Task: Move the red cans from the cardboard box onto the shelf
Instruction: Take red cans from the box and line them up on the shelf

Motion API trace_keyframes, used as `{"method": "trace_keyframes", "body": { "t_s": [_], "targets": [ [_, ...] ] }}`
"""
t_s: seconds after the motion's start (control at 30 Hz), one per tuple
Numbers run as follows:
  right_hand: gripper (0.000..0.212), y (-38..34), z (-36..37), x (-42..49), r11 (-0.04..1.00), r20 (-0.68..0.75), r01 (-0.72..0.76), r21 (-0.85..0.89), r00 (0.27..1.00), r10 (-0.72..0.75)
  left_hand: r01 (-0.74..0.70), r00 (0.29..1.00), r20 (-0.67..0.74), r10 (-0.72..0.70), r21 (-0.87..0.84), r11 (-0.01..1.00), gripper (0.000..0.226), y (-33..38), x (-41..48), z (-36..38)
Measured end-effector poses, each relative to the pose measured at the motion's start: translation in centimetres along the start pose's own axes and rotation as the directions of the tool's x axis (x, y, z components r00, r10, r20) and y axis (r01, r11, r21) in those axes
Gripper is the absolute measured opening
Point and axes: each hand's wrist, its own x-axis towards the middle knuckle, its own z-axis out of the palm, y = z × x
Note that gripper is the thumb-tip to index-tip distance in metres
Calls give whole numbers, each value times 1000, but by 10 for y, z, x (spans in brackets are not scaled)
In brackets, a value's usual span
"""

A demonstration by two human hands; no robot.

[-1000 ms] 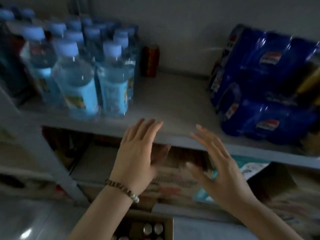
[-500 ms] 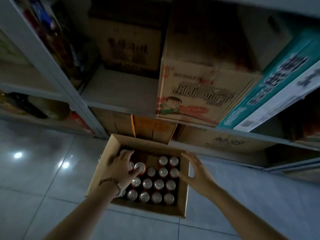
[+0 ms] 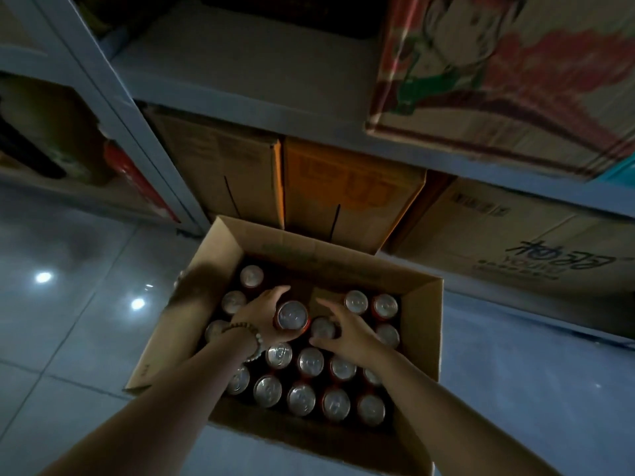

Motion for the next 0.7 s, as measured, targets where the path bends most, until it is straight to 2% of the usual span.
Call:
{"method": "trace_keyframes", "body": {
  "t_s": [0.1,0.2,0.37,0.43,0.6,0.7],
  "targets": [
    [76,13,20,25,1000,5,26,-3,1000,-26,-75,997,33,75,-18,997,90,-14,18,12],
    [72,18,31,35,996,-56,75,54,996,-72,-116,993,20,117,-56,992,90,-20,25,16],
    [73,-10,20,14,984,-94,117,136,990,-105,-148,988,-57,144,-89,985,71,-2,3,-8],
    [74,-37,0,-10,974,-105,125,188,989,-107,-203,976,-109,190,-117,972,60,19,-19,-34],
    [67,-145,-94,-103,947,-265,199,250,955,-131,-389,900,-268,345,-131,912,75,108,-91,-139],
    [60,-223,-163,-168,896,-339,285,341,926,-166,-520,821,-348,453,-128,844,65,180,-149,-221]
  ]
}}
